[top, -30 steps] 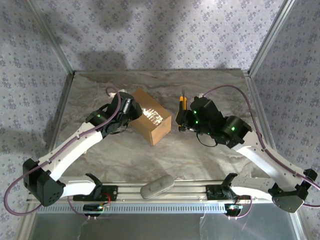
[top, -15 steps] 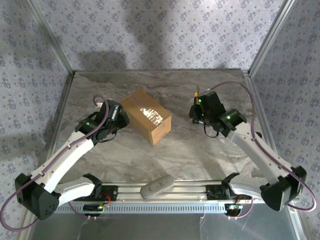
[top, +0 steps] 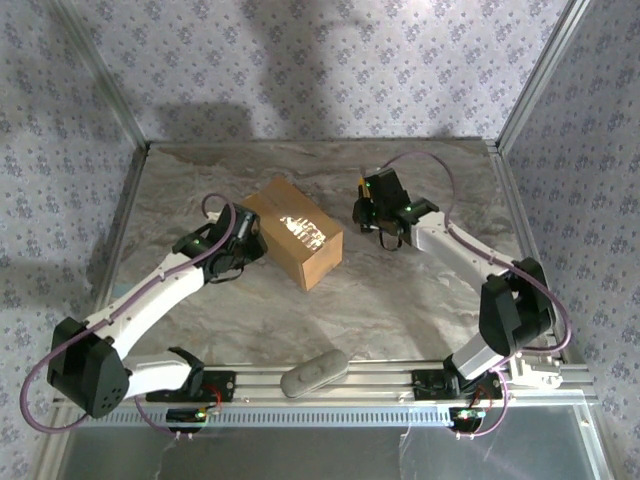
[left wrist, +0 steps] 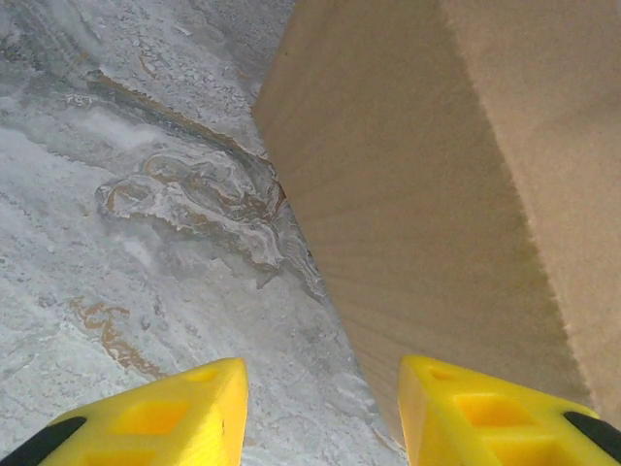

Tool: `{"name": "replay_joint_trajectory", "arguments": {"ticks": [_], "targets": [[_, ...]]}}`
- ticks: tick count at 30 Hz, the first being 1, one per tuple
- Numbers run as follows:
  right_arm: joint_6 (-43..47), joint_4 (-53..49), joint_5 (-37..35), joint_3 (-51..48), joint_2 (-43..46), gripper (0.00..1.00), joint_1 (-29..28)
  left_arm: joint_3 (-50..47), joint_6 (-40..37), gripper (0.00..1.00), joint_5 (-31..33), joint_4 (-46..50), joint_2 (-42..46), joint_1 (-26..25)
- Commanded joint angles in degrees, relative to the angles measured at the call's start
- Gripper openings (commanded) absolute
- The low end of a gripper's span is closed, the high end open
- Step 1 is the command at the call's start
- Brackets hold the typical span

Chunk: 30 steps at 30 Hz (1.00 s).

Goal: Unpack the express box

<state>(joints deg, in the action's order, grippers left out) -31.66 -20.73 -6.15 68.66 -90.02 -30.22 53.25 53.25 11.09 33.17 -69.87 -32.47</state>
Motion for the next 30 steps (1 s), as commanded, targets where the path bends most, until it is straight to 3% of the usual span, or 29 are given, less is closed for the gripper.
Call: {"name": "replay_joint_trajectory", "arguments": {"ticks": [1,9,21,26,30], "targets": [[-0.72,5.91,-0.15,2.39,-1.31,0.0,-2.54,1.76,0.11,0.45,-0.8,-2.13,-1.36,0.08],[-3.85,5.9,-2.92,0.16,-0.79,0.0,-8.55,1.52,0.71,0.44,-0.42,-5.61,-4.02,-2.02],[-26.26,-0.09,-18.73,-14.12,10.69,0.0,-22.66,2.17,-1.08,0.44,0.41,-6.64,-6.42,-4.66],[-32.35,-5.61,-25.32,-13.48,10.89,0.0,-29.0,3.21,-2.35,0.44,2.38,-4.9,-6.18,-4.69],[-33.56,-9.73,-26.66,-12.54,11.38,0.0,-30.31,3.33,-2.86,0.44,3.9,-3.7,-4.93,-4.31]]}}
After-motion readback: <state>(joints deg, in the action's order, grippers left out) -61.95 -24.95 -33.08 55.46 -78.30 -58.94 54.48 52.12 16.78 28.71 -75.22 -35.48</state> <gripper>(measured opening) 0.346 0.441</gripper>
